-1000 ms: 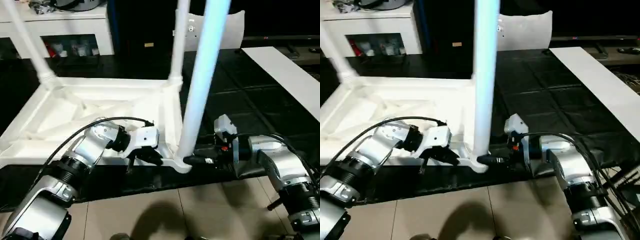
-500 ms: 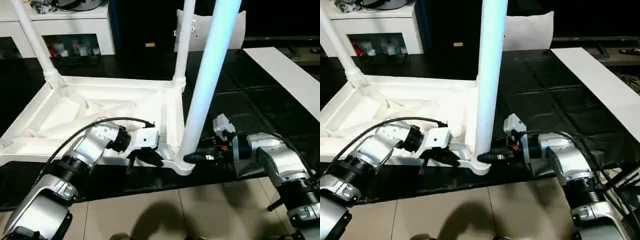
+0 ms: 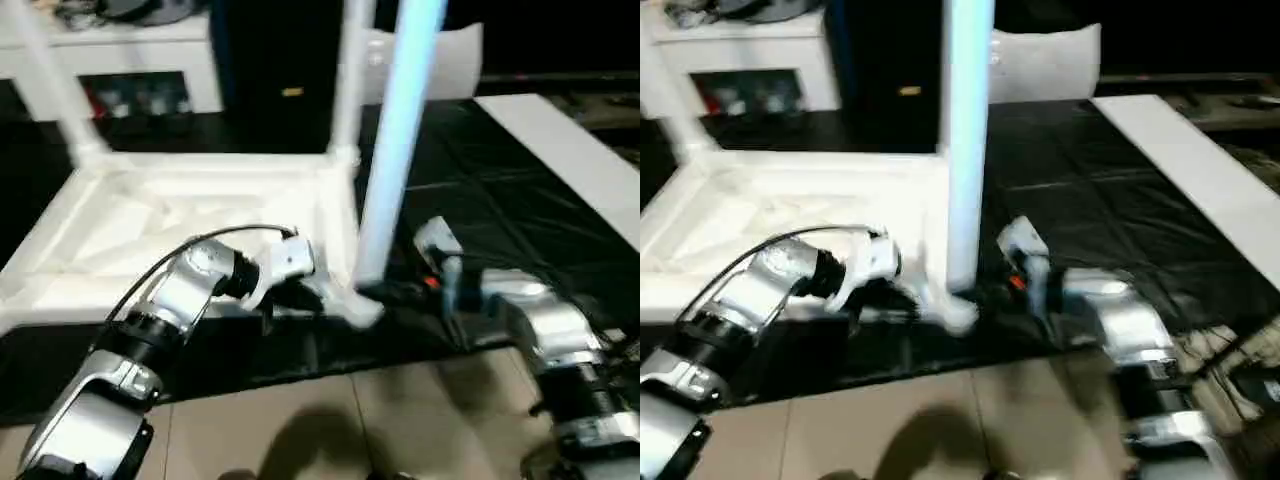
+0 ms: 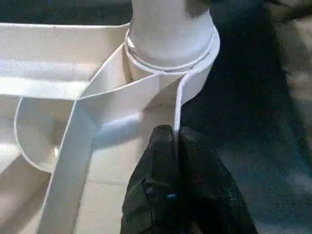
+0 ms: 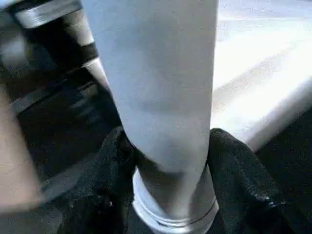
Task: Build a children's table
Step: Rotate leg to tighten
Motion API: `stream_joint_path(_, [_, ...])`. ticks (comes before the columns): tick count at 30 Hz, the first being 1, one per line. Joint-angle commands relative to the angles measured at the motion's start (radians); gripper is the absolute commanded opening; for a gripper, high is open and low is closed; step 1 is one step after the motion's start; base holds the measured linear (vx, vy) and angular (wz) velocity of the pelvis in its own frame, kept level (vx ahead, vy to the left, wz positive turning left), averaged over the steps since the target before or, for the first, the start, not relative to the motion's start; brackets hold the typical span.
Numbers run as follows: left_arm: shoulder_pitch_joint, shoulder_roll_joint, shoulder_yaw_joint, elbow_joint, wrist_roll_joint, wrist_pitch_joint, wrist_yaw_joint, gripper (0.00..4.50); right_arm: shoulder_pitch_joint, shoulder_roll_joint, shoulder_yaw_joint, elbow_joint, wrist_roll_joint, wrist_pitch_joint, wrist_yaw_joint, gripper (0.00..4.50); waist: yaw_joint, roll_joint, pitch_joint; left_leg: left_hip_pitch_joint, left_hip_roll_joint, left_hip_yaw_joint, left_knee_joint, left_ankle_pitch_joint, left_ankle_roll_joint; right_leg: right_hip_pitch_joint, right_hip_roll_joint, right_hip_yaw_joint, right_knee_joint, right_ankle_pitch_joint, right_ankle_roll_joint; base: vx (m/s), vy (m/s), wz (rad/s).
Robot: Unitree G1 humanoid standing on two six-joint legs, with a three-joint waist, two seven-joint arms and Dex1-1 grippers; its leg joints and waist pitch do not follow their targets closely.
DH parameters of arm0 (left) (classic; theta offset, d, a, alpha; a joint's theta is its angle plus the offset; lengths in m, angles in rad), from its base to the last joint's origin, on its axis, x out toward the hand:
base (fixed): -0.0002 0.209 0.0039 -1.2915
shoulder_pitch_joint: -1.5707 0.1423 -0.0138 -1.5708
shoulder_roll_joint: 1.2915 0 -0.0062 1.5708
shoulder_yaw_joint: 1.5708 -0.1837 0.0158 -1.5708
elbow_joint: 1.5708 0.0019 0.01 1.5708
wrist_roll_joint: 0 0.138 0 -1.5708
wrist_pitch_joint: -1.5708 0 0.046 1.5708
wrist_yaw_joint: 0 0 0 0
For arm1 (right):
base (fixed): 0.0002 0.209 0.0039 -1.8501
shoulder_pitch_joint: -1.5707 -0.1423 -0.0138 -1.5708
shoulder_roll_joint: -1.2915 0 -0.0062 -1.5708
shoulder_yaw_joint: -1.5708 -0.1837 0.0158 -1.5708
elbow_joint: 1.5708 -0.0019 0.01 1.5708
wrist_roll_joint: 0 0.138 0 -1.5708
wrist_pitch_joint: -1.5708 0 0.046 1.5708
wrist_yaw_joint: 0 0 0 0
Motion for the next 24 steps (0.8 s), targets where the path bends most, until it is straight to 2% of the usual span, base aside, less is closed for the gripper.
stream_joint_path(1, [-0.027,-0.098,0.029,-0.058,-0.040,0.070,0.110,0.00,-0.038,0.090,0.004,0.017,-0.018,0.034,-0.167,1.91,-0.014,-0.003,-0.069,0.003,-0.017,0.012,-0.062,-0.277,0.024,0.060,-0.031,0.007,-0.118,-0.632,0.022,0.000,0.000,0.00])
stream_joint_path(2, [-0.040,-0.146,0.047,-0.050,-0.029,0.106,0.198,0.00,-0.067,0.149,-0.025,0.054,-0.041,0.038,-0.323,1.90,-0.028,0.002,-0.074,-0.003,-0.013,0.005,-0.065,-0.276,0.022,0.069,-0.034,0.005,-0.114,-0.598,0.014,0.000,0.000,0.00])
stream_joint_path(3, [-0.042,-0.153,0.049,-0.047,-0.028,0.109,0.211,0.00,-0.071,0.158,-0.030,0.060,-0.042,0.038,-0.344,1.90,-0.046,0.003,-0.075,-0.010,-0.008,-0.001,-0.070,-0.285,0.023,0.075,-0.033,0.001,-0.112,-0.564,0.005,0.000,0.000,0.00])
stream_joint_path(4, [-0.054,-0.189,0.063,-0.026,-0.021,0.113,0.283,0.00,-0.095,0.200,-0.056,0.095,-0.047,0.024,-0.443,1.90,-0.049,0.005,-0.077,-0.007,-0.006,-0.003,-0.071,-0.291,0.026,0.077,-0.034,0.000,-0.111,-0.550,0.000,0.000,0.000,0.00])
stream_joint_path(5, [-0.059,-0.209,0.072,-0.018,-0.018,0.115,0.319,0.00,-0.106,0.216,-0.063,0.112,-0.058,0.013,-0.481,1.90,-0.063,0.004,-0.075,-0.005,-0.009,-0.001,-0.069,-0.301,0.034,0.072,-0.035,-0.002,-0.117,-0.539,-0.011,0.000,0.000,0.00])
stream_joint_path(6, [-0.066,-0.236,0.084,-0.008,-0.013,0.114,0.365,0.00,-0.122,0.236,-0.068,0.139,-0.076,-0.010,-0.529,1.90,-0.066,0.007,-0.079,-0.002,-0.009,0.000,-0.067,-0.295,0.035,0.071,-0.038,0.001,-0.113,-0.522,-0.022,0.000,0.000,0.00])
stream_joint_path(7, [-0.070,-0.259,0.092,-0.006,-0.010,0.117,0.401,0.00,-0.133,0.251,-0.072,0.160,-0.087,-0.039,-0.559,1.90,-0.072,0.003,-0.081,-0.012,-0.010,-0.002,-0.070,-0.269,0.044,0.079,-0.037,0.004,-0.107,-0.484,-0.037,0.000,0.000,0.00])
stream_joint_path(8, [-0.070,-0.268,0.095,-0.008,-0.009,0.119,0.415,0.00,-0.136,0.258,-0.076,0.167,-0.087,-0.052,-0.567,1.90,-0.073,0.001,-0.082,-0.014,-0.010,0.001,-0.070,-0.245,0.056,0.078,-0.039,0.011,-0.101,-0.447,-0.058,0.000,0.000,0.00])
stream_joint_path(10, [-0.069,-0.279,0.084,-0.014,0.003,0.113,0.431,0.00,-0.136,0.277,-0.089,0.168,-0.079,-0.083,-0.576,2.45,-0.073,0.000,-0.086,-0.019,-0.006,0.002,-0.070,-0.202,0.076,0.080,-0.041,0.020,-0.090,-0.389,-0.089,0.000,0.000,0.00])
stream_joint_path(11, [-0.068,-0.275,0.078,-0.015,0.009,0.106,0.428,0.00,-0.134,0.280,-0.091,0.163,-0.074,-0.086,-0.569,2.59,-0.071,0.001,-0.090,-0.021,-0.004,0.003,-0.069,-0.162,0.089,0.080,-0.042,0.026,-0.080,-0.332,-0.117,0.000,0.000,0.00])
stream_joint_path(12, [-0.068,-0.271,0.075,-0.014,0.015,0.104,0.429,0.00,-0.133,0.281,-0.092,0.160,-0.076,-0.086,-0.569,2.66,-0.071,-0.006,-0.091,-0.023,-0.003,0.003,-0.068,-0.146,0.097,0.081,-0.040,0.028,-0.075,-0.314,-0.127,0.000,0.000,0.00])
stream_joint_path(13, [-0.067,-0.264,0.073,-0.012,0.020,0.099,0.426,0.00,-0.129,0.277,-0.092,0.153,-0.081,-0.091,-0.568,2.79,-0.066,-0.005,-0.093,-0.026,-0.005,0.004,-0.065,-0.109,0.109,0.083,-0.042,0.032,-0.064,-0.272,-0.147,0.000,0.000,0.00])
stream_joint_path(15, [-0.065,-0.241,0.067,-0.007,0.032,0.082,0.416,0.00,-0.117,0.260,-0.082,0.138,-0.091,-0.122,-0.548,2.95,-0.054,-0.007,-0.094,-0.028,-0.009,0.009,-0.060,-0.053,0.133,0.082,-0.041,0.038,-0.051,-0.197,-0.172,0.000,0.000,0.00])
stream_joint_path(16, [-0.065,-0.241,0.067,-0.007,0.033,0.082,0.417,0.00,-0.117,0.260,-0.082,0.138,-0.091,-0.123,-0.548,3.03,-0.051,-0.007,-0.093,-0.029,-0.009,0.010,-0.060,-0.046,0.138,0.082,-0.040,0.040,-0.048,-0.189,-0.174,0.000,0.000,0.00])
stream_joint_path(17, [-0.065,-0.223,0.063,0.004,0.041,0.059,0.406,0.00,-0.104,0.242,-0.077,0.129,-0.106,-0.147,-0.557,3.10,-0.044,-0.004,-0.096,-0.027,-0.009,0.010,-0.058,-0.028,0.142,0.083,-0.040,0.040,-0.044,-0.177,-0.176,0.000,0.000,0.00])
stream_joint_path(18, [-0.064,-0.203,0.061,0.015,0.045,0.033,0.388,0.00,-0.083,0.211,-0.064,0.115,-0.142,-0.177,-0.573,3.10,-0.042,-0.006,-0.096,-0.030,-0.010,0.010,-0.057,-0.018,0.142,0.084,-0.040,0.041,-0.044,-0.169,-0.173,0.000,0.000,0.00])
stream_joint_path(20, [-0.064,-0.186,0.058,0.022,0.044,0.013,0.367,0.00,-0.056,0.202,-0.079,0.082,-0.115,-0.166,-0.548,3.27,-0.032,-0.008,-0.093,-0.029,-0.010,0.014,-0.057,-0.021,0.146,0.080,-0.036,0.045,-0.041,-0.175,-0.171,0.000,0.000,0.00])
stream_joint_path(21, [-0.066,-0.176,0.056,0.027,0.044,0.000,0.354,0.00,-0.040,0.195,-0.083,0.064,-0.111,-0.164,-0.543,3.41,-0.028,-0.008,-0.091,-0.028,-0.009,0.015,-0.058,-0.030,0.144,0.079,-0.036,0.045,-0.044,-0.192,-0.165,0.000,0.000,0.00])
stream_joint_path(22, [-0.066,-0.176,0.056,0.027,0.044,0.000,0.354,0.00,-0.040,0.195,-0.083,0.064,-0.111,-0.164,-0.543,3.51,-0.023,-0.007,-0.086,-0.022,-0.009,0.017,-0.061,-0.067,0.134,0.076,-0.036,0.045,-0.051,-0.246,-0.151,0.000,0.000,0.00])
stream_joint_path(23, [-0.075,-0.146,0.049,0.053,0.050,-0.053,0.321,0.00,0.010,0.165,-0.076,0.011,-0.120,-0.174,-0.523,3.57,-0.017,-0.005,-0.084,-0.019,-0.009,0.018,-0.064,-0.096,0.119,0.075,-0.035,0.044,-0.060,-0.297,-0.128,0.000,0.000,0.00])
stream_joint_path(24, [-0.078,-0.139,0.046,0.061,0.052,-0.069,0.312,0.00,0.023,0.158,-0.074,-0.001,-0.119,-0.176,-0.511,3.61,-0.016,-0.006,-0.083,-0.019,-0.008,0.017,-0.066,-0.107,0.112,0.075,-0.034,0.044,-0.061,-0.311,-0.118,0.000,0.000,0.00])
